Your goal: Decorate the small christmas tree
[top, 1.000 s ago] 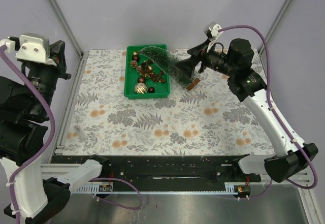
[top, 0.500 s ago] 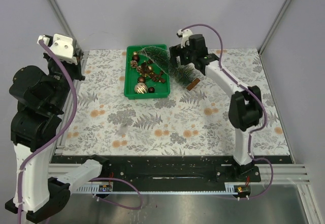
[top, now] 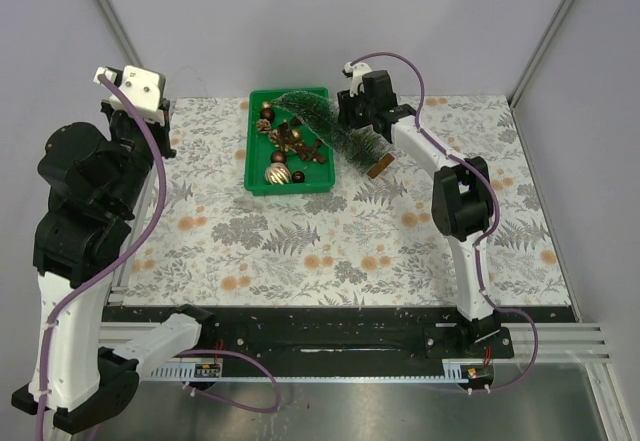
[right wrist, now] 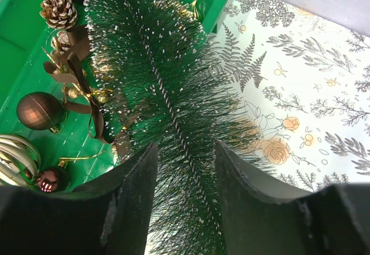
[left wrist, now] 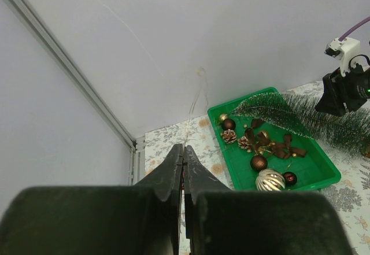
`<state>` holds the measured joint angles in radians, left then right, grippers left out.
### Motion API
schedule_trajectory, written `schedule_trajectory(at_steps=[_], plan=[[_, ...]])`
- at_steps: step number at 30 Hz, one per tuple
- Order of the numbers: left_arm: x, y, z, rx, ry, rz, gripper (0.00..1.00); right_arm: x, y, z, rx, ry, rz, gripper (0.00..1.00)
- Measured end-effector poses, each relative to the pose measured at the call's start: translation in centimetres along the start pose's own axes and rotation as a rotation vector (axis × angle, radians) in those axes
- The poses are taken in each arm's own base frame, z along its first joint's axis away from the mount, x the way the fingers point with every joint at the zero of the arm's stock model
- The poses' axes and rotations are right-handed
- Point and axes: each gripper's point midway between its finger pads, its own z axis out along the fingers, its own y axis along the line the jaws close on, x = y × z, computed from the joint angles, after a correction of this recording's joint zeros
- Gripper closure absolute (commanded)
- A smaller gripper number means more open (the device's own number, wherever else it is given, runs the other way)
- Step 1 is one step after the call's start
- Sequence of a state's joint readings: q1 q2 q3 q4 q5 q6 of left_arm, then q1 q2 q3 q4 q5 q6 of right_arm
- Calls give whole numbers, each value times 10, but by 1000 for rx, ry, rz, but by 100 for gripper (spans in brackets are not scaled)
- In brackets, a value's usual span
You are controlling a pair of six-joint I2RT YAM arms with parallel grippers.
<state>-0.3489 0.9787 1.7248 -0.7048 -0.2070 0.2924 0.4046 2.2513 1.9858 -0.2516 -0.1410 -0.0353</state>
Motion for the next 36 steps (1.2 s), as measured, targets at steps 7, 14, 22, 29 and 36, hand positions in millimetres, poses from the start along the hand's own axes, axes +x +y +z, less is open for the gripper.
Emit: schedule_trajectory(at_steps=[7, 14, 22, 29, 36], plan=[[-1, 0, -1, -1, -3, -1, 99, 2, -1, 1, 2, 4, 10, 40], [-1, 1, -2, -2, -6, -2, 99, 2, -2, 20, -6, 27, 17, 78], [-5, 4, -9, -7, -23, -1, 99, 12, 3, 21, -29, 60, 90, 100], [-7, 5, -12, -12, -39, -2, 99, 23, 17, -33, -28, 37, 193, 100], [4, 0, -5, -3, -9, 3, 99, -23, 58, -142, -57, -232, 298, 100]])
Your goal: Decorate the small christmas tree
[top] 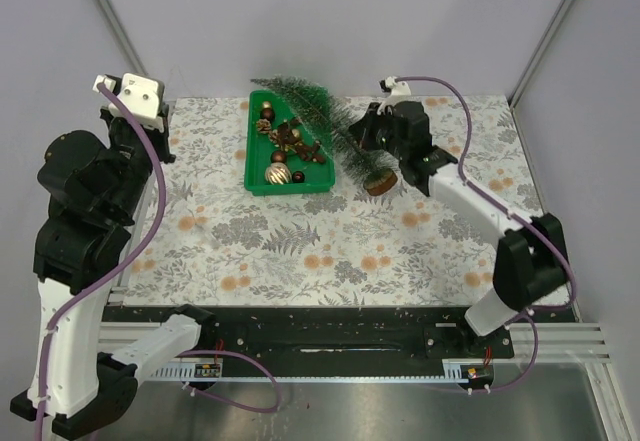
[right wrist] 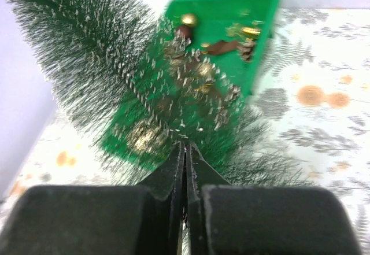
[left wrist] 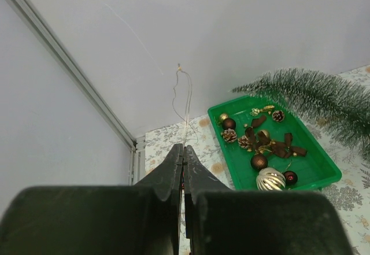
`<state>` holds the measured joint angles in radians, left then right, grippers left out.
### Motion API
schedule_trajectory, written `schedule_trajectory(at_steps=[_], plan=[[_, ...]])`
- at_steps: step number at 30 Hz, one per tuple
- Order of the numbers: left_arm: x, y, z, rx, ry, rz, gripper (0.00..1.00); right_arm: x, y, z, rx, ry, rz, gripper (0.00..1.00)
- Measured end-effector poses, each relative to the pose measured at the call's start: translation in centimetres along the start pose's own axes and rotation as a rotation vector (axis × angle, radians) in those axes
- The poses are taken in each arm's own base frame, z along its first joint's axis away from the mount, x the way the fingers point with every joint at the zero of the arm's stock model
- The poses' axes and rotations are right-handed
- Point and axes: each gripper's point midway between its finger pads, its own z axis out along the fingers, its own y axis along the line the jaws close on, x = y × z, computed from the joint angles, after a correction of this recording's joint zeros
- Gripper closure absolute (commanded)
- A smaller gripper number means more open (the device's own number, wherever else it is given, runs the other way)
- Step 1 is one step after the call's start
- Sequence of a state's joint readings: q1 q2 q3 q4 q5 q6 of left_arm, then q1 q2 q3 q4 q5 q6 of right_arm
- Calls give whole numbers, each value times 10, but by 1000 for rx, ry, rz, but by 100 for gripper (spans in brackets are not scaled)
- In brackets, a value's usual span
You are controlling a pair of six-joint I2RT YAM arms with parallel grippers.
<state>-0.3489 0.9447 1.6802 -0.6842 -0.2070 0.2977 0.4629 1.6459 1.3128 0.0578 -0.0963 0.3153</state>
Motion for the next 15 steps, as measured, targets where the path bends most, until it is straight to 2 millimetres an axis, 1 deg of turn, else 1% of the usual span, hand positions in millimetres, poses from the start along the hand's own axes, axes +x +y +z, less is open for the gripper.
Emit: schedule_trajectory(at_steps=[1, 2, 3, 4, 5, 7, 9, 11, 12, 15], plan=[[0, 0, 0, 0, 1, -1, 99, -4, 13, -11, -27, -40, 19, 100], [1, -1, 1, 1, 2, -3, 99, -3, 23, -19, -54, -63, 39, 100], [1, -1, 1, 1, 2, -5, 99, 1, 35, -29, -88, -96, 68, 100], [2, -1, 1, 1, 3, -6, 99, 8, 42, -35, -107, -105, 92, 100], [2, -1, 2, 1, 4, -6, 99, 19, 50, -42, -136, -122, 124, 100], [6, -3, 3, 3, 11, -5, 99, 49, 57, -50, -182, -132, 191, 100], [7, -3, 4, 4, 14, -4, 99, 81, 57, -54, -206, -126, 262, 100], [7, -4, 4, 4, 13, -6, 99, 103, 53, -54, -215, -128, 328, 100], [7, -4, 4, 4, 13, -7, 99, 106, 54, -54, -223, -145, 352, 100], [8, -4, 5, 4, 14, -7, 99, 93, 61, -54, -269, -250, 409, 100]])
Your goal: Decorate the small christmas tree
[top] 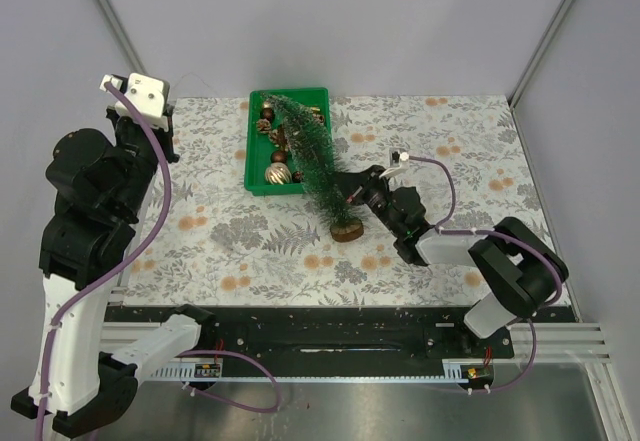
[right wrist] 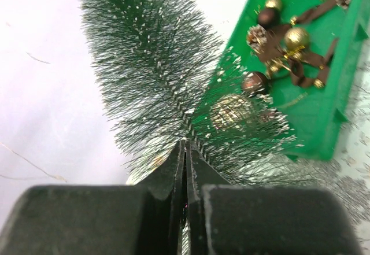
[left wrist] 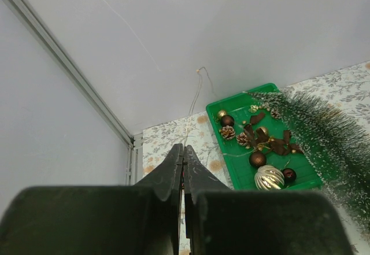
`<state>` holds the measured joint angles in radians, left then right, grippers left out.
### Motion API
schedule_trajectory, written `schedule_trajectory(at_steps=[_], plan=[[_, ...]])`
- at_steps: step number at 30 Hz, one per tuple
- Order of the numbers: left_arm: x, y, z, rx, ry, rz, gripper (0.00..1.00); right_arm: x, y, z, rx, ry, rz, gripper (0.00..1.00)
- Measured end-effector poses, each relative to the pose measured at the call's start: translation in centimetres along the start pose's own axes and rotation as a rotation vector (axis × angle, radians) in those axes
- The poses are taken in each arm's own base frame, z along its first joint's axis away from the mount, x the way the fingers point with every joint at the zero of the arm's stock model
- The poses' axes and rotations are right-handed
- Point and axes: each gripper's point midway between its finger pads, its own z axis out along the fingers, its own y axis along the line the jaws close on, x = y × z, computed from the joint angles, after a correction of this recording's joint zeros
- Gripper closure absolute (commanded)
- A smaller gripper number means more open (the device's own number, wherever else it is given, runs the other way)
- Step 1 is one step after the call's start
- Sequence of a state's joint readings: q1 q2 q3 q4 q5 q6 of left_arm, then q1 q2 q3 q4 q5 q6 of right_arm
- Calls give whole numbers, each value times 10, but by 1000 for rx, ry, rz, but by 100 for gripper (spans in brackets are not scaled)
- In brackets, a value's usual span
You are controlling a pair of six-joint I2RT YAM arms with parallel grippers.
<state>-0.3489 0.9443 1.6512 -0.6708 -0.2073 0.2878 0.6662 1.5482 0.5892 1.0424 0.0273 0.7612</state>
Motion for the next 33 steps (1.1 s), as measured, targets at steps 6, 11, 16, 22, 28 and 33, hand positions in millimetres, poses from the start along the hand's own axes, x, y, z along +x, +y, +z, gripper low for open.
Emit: schedule_trajectory(at_steps=[6, 11, 16, 22, 28, 33], plan=[[1, 0, 0, -2, 2, 0, 99, 3, 5, 1, -30, -67, 21, 100], [2, 0, 2, -2, 1, 0, 99, 7, 0, -6, -26, -79, 14, 100], [1, 0, 2, -3, -2, -1, 99, 16, 4, -16, -37, -79, -13, 93], [0, 0, 2, -4, -4, -1, 99, 14, 6, -42, -36, -95, -43, 72], [0, 0, 2, -4, -4, -1, 98, 5, 5, -61, -33, -122, -65, 63], [0, 0, 2, -3, -4, -9, 98, -5, 12, -65, -50, -148, -70, 48]])
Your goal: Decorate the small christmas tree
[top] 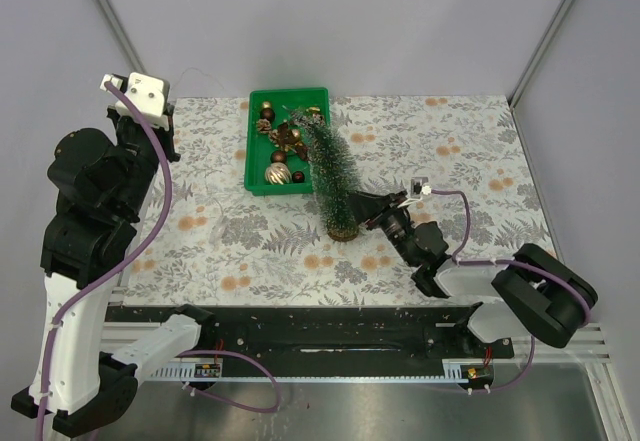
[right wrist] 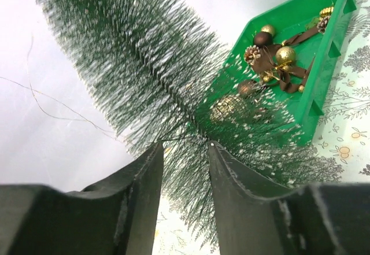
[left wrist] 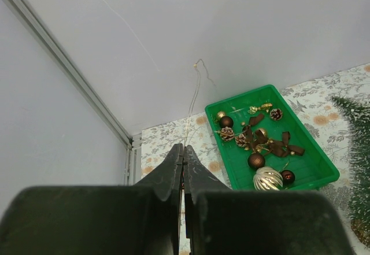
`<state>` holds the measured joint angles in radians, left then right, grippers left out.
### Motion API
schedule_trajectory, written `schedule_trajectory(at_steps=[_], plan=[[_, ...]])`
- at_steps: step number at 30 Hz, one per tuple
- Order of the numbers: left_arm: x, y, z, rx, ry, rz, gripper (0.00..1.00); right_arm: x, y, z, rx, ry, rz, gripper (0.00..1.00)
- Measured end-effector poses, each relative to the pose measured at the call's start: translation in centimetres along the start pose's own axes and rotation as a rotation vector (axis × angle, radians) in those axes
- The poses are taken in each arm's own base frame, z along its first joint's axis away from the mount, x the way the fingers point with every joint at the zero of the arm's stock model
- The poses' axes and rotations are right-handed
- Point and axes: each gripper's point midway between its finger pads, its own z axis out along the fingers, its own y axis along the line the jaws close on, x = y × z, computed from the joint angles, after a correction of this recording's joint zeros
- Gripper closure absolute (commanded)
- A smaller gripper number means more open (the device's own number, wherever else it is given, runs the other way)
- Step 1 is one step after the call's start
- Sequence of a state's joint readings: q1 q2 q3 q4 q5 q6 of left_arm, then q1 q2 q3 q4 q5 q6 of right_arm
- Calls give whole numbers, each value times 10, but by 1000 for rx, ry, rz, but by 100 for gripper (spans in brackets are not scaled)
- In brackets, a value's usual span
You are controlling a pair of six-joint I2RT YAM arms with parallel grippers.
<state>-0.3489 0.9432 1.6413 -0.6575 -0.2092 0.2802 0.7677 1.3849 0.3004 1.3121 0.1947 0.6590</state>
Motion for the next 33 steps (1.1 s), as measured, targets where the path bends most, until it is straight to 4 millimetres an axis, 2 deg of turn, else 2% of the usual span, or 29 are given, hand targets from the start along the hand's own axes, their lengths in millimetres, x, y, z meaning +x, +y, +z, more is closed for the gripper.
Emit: schedule_trajectory(at_steps=[7, 14, 22, 27, 33], plan=[[0, -1, 0, 7, -1, -3, 98, -15, 11, -4, -18, -28, -4, 45], [1, -6, 4, 25, 2, -14, 97, -34, 20, -26, -37, -56, -9, 36], [3, -12, 12, 49, 14, -13, 97, -67, 42, -42, -66, -91, -70, 25], [1, -17, 21, 70, 16, -7, 96, -99, 67, -32, -72, -113, -182, 17], [-9, -25, 33, 115, 1, 5, 94, -155, 101, -4, -42, -202, -365, 11]])
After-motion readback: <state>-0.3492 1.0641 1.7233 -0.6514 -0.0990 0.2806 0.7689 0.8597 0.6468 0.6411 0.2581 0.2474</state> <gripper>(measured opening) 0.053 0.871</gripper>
